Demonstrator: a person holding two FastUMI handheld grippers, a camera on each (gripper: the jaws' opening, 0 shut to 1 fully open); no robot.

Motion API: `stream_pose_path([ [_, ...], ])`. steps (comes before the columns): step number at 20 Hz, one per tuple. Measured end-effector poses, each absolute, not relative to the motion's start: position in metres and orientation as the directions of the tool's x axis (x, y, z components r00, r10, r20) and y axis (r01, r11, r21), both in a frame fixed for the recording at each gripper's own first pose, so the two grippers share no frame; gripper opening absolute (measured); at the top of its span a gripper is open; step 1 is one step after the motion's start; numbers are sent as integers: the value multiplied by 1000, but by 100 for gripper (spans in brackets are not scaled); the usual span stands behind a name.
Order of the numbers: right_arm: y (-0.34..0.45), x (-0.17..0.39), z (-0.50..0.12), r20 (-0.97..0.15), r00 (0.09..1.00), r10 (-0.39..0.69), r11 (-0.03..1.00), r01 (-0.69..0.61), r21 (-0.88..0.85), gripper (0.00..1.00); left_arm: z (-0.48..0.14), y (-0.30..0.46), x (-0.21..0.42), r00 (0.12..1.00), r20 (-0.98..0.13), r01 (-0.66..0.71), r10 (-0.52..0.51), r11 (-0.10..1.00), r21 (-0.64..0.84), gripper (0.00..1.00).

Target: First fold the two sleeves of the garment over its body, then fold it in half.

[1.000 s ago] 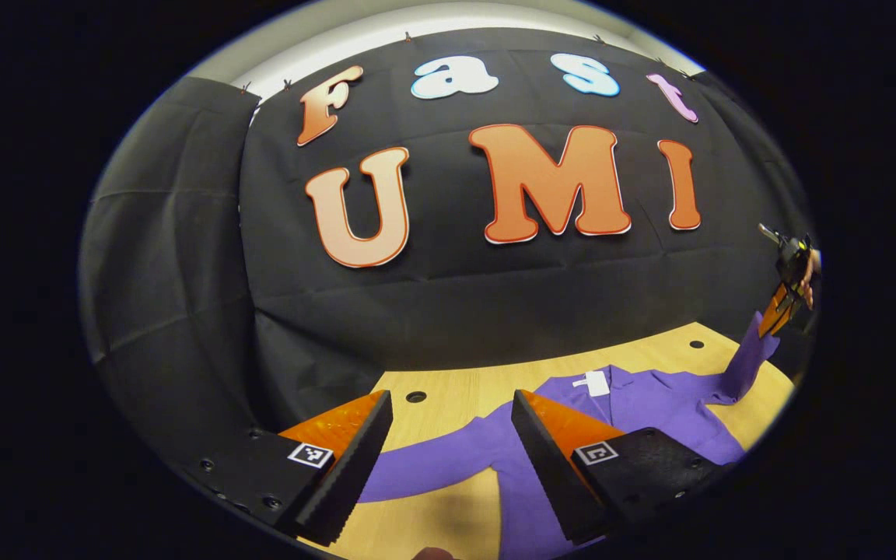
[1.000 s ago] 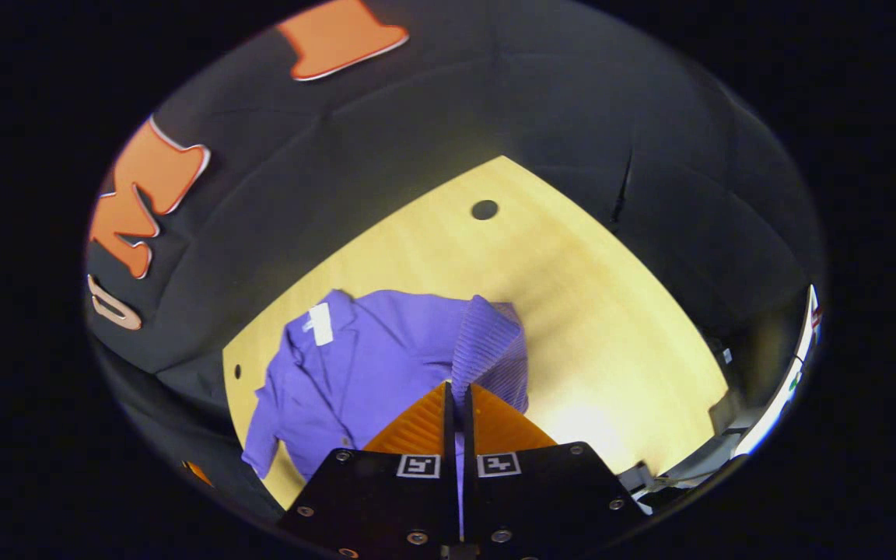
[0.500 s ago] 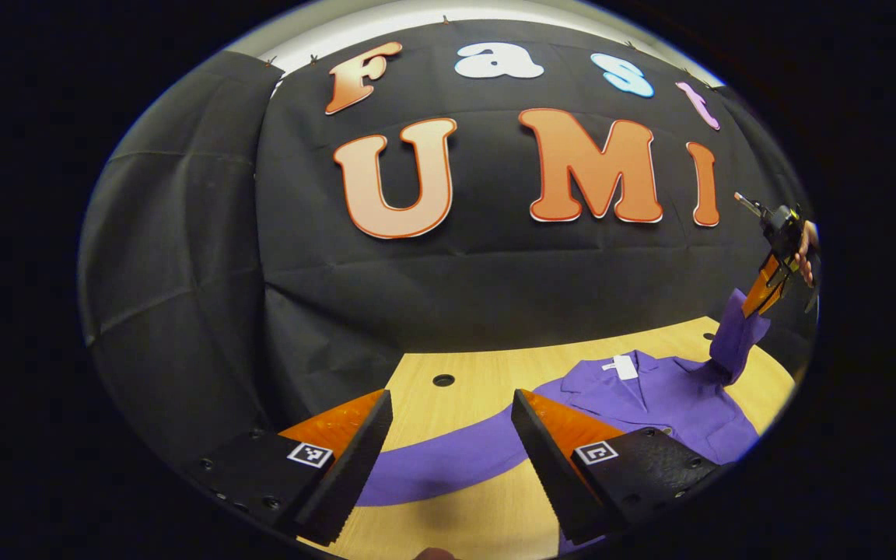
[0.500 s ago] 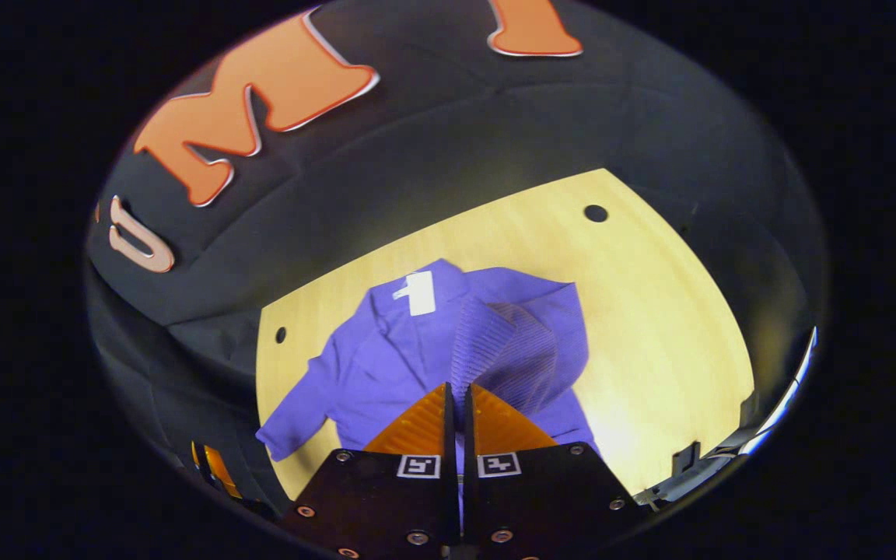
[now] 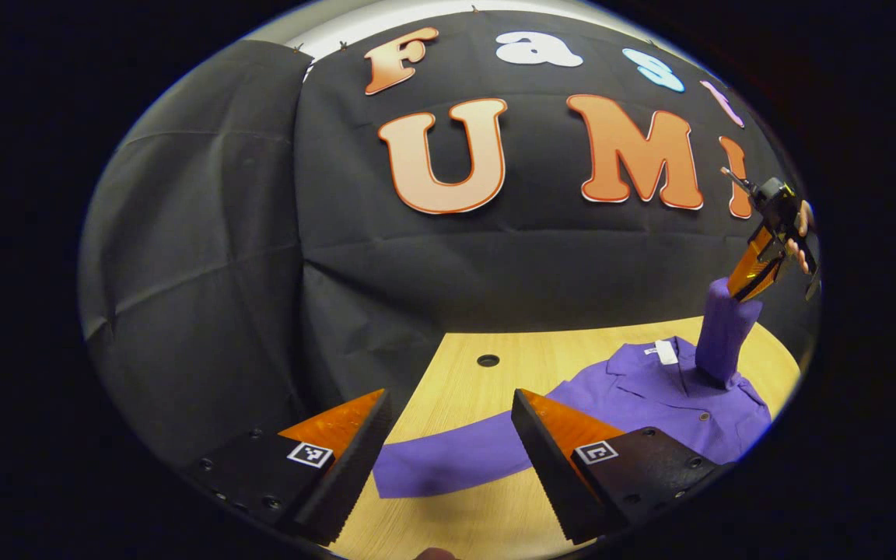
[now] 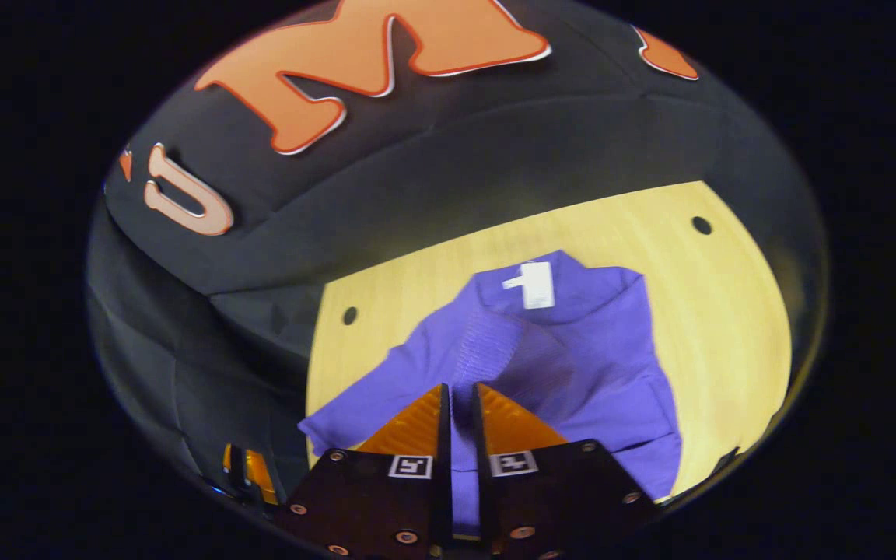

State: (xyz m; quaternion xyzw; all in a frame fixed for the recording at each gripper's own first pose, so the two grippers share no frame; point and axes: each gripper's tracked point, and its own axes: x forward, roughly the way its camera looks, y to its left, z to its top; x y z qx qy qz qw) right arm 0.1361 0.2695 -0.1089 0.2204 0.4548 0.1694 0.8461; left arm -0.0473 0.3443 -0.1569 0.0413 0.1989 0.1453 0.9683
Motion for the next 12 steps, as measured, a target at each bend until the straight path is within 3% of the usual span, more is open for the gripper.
stream_pose_path([
  [1,275,133,-105,-680,533,504,838,-113,534,33,-160,348,-49,870,-384,-277,310,951,140,97],
  [3,274,131,-98,-656,558,509,841,-160,517,66,-164,351,-51,857,-395,-296,331,943,149,97],
  [4,267,132,-93,-640,582,501,846,-173,505,62,-163,353,-52,852,-396,-304,341,940,156,97],
  [5,256,135,-85,-614,617,492,850,-186,493,75,-163,355,-50,848,-397,-310,350,937,163,97],
  [7,231,142,-64,-553,699,453,865,-197,461,90,-166,353,-45,839,-412,-313,355,935,168,97],
  [9,203,148,-42,-485,774,408,882,-197,428,96,-175,347,-37,821,-456,-316,342,939,136,97],
  [12,160,149,-8,-368,868,334,911,-198,361,97,-196,346,-27,764,-552,-349,335,933,84,97],
])
